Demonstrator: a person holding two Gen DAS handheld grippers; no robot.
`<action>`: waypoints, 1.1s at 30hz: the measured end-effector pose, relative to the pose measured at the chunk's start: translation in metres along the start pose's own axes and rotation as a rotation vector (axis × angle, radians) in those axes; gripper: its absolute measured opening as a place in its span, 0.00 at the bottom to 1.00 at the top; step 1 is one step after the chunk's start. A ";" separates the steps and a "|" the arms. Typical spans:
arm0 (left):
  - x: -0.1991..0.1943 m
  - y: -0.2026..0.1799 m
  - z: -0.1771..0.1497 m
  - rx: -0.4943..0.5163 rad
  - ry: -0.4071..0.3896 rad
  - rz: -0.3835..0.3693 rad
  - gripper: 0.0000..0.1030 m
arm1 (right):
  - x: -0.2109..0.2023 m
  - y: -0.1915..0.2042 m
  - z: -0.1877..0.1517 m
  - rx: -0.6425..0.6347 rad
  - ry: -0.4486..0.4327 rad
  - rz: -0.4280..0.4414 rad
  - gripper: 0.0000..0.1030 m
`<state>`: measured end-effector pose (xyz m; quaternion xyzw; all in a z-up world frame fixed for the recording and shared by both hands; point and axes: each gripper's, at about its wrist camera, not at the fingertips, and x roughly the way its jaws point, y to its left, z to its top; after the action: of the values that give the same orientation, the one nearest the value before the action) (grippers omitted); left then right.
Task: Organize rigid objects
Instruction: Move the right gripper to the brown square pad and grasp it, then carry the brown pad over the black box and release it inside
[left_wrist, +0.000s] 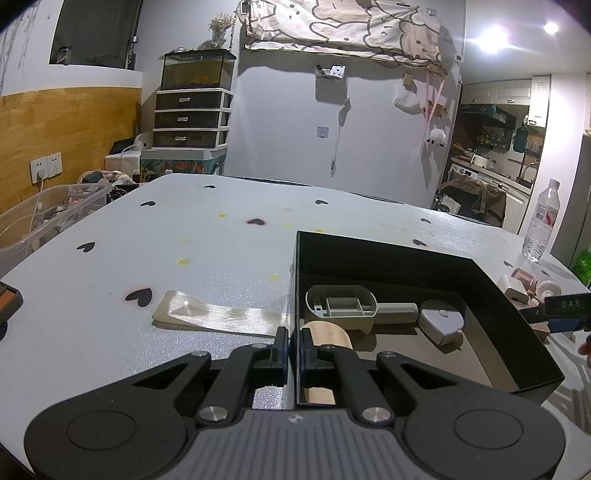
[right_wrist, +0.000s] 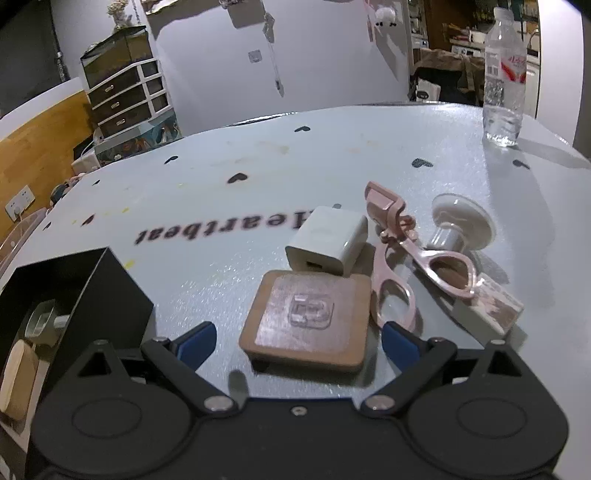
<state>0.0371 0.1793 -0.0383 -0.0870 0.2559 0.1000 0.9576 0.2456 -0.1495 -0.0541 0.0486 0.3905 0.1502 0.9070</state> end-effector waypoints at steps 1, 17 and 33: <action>0.000 0.000 0.000 0.000 0.000 0.000 0.05 | 0.003 0.000 0.002 0.005 0.003 0.004 0.94; 0.000 0.000 0.000 -0.001 0.000 0.000 0.05 | 0.016 0.012 0.015 -0.055 0.019 -0.094 0.76; 0.000 0.000 0.002 0.005 0.000 -0.006 0.05 | -0.069 0.048 0.009 -0.293 -0.104 0.221 0.76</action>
<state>0.0379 0.1801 -0.0370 -0.0853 0.2560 0.0965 0.9580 0.1961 -0.1253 0.0096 -0.0335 0.3094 0.3015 0.9012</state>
